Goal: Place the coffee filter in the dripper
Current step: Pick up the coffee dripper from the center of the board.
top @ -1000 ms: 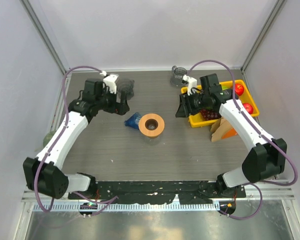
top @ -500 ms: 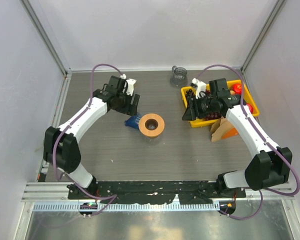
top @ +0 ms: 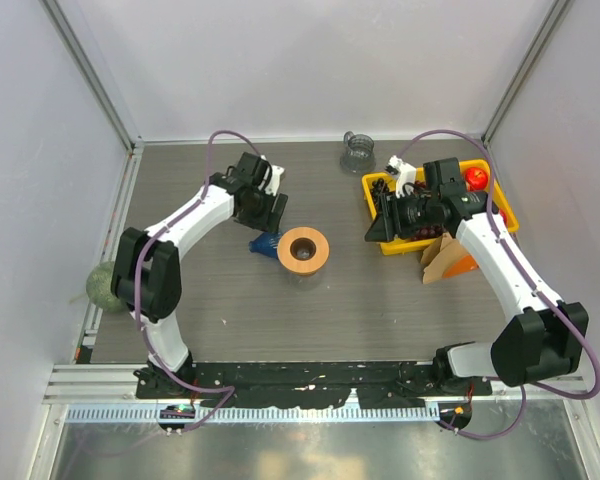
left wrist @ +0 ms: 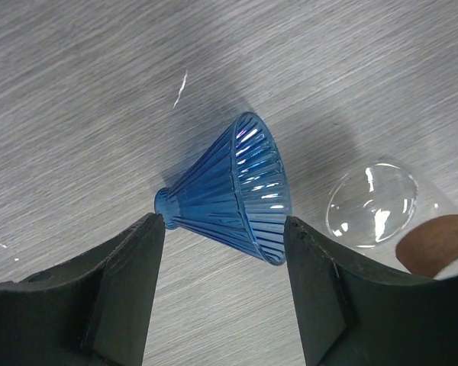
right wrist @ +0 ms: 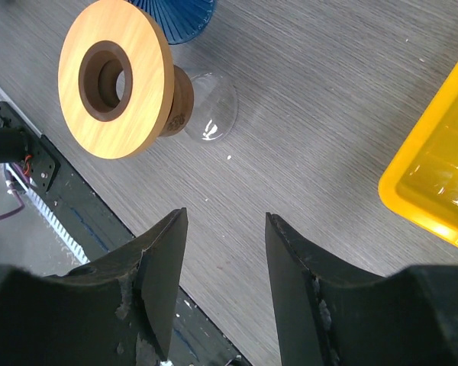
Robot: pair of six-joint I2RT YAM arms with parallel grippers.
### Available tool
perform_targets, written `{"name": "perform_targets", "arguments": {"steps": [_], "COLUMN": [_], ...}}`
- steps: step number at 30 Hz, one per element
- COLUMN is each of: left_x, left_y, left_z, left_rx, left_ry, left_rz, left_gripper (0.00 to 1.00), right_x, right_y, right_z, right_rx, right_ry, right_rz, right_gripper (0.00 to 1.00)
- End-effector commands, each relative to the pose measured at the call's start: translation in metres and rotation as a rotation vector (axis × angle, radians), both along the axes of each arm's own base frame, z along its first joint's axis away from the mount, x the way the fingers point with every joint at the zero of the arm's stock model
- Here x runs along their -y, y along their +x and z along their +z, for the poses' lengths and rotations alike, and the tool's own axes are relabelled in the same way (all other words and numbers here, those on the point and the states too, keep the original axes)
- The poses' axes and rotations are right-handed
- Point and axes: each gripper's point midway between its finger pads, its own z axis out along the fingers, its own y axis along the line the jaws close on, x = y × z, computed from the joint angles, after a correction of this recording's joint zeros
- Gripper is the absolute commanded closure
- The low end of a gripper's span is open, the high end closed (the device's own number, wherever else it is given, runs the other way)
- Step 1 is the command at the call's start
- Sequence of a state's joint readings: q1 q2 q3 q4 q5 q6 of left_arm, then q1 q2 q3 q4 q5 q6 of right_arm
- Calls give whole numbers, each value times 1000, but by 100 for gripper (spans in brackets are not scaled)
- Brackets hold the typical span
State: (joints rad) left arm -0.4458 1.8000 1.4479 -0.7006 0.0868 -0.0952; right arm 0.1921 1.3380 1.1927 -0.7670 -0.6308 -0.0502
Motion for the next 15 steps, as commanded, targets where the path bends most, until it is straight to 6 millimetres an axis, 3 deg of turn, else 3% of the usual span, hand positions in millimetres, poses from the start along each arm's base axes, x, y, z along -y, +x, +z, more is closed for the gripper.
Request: {"name": "perform_targets", "arguments": {"steps": [1,4,9,15], "left_x": [-7,-15,-49,-74], "left_y": [1,0,-2,-13], "left_z": [-5,-12,-12,-5], "left_rx": [-10,-21,-2,-10], "left_ry": [56,106,221,226], "left_rz": [-1,-2,57,69], "left_gripper": [33,36,48,76], "right_x": [0,-1,-1,-2], "right_y": [-4,-5,-4,-1], "right_z": [20,22,23,23], "right_rx": [45,40,44,53], "right_ry": [42,54,61,70], "right_rz": [9,8,4,2], "right_gripper": [48,48,48,48]}}
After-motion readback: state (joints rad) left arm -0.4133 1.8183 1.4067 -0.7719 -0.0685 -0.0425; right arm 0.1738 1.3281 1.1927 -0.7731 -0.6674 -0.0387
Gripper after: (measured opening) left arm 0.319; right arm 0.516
